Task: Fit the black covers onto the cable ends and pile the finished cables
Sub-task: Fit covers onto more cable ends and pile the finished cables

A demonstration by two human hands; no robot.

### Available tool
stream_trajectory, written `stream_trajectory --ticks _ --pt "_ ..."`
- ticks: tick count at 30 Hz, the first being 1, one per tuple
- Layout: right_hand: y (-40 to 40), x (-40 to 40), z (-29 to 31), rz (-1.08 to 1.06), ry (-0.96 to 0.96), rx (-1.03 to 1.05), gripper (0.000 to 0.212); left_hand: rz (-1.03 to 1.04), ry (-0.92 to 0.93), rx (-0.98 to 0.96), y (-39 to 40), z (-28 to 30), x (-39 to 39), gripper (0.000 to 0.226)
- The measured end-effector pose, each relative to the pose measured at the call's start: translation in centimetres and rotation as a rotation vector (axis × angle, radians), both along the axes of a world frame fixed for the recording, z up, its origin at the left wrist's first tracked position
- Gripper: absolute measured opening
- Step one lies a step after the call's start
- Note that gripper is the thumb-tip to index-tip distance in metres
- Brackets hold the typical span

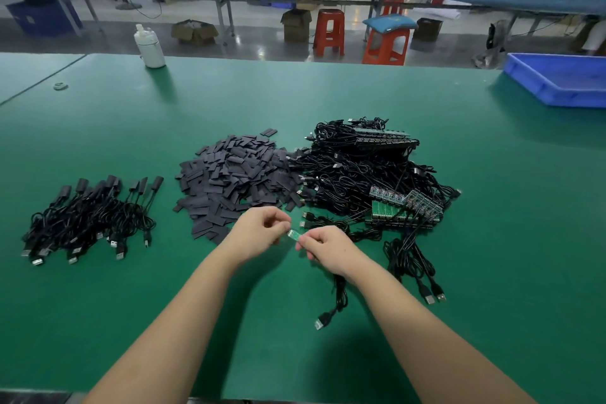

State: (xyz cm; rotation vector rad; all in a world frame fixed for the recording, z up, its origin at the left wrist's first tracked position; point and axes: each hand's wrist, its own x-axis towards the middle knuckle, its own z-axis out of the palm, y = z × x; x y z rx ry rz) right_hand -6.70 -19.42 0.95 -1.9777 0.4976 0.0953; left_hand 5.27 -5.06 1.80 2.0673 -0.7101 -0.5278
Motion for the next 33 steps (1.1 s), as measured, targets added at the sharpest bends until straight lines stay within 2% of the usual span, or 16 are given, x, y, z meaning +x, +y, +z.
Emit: stream_trajectory --ticks 3,5,7,15,18,22,23,24,27,28,30,33 --pt "0.1 0.1 -1.4 -0.020 0.076 -0.011 0.027 0.270 -0.365 0.295 1.7 -1.3 1.4 0.014" --pt "-0.1 0.0 -2.1 -0.064 0.080 0.018 0.028 0.353 -0.421 0.421 3.2 -2.5 2.4 0.027" --pt "-0.3 0.0 -2.7 -0.079 0.068 0.074 0.027 0.326 -0.411 0.507 4.3 -3.6 3.2 0.036" --pt "-1.0 0.1 -3.9 -0.017 0.053 0.137 0.024 0.257 -0.470 0.465 4.8 -4.3 4.5 0.020" --pt "-1.1 0.1 -4.2 -0.019 0.045 0.147 0.025 0.268 -0.579 0.479 4.8 -3.9 4.4 0.024" --pt "-1.2 0.2 -4.4 -0.007 0.048 0.140 0.026 0.346 -0.741 0.334 4.8 -2.8 3.8 0.021" --pt "-1.2 0.1 -4.4 -0.003 0.048 0.144 0.026 0.337 -0.714 0.266 4.6 -2.4 3.6 0.021" --pt "-1.2 0.1 -4.4 0.000 0.046 0.148 0.026 0.302 -0.607 0.186 4.3 -2.0 3.2 0.022" --pt "-1.3 -0.1 -4.3 0.011 0.043 0.160 0.025 0.064 -0.119 0.042 3.3 -1.1 1.5 0.022" --pt "-1.3 -0.1 -4.3 0.012 0.042 0.165 0.025 -0.002 -0.018 0.040 3.0 -1.1 0.8 0.021" --pt "-1.2 -0.1 -4.2 0.007 0.041 0.175 0.025 -0.035 0.090 0.028 2.5 -1.3 -0.2 0.018" --pt "-1.3 -0.2 -4.1 0.000 0.051 0.196 0.024 0.026 0.219 -0.041 2.1 -2.0 -1.3 0.018"
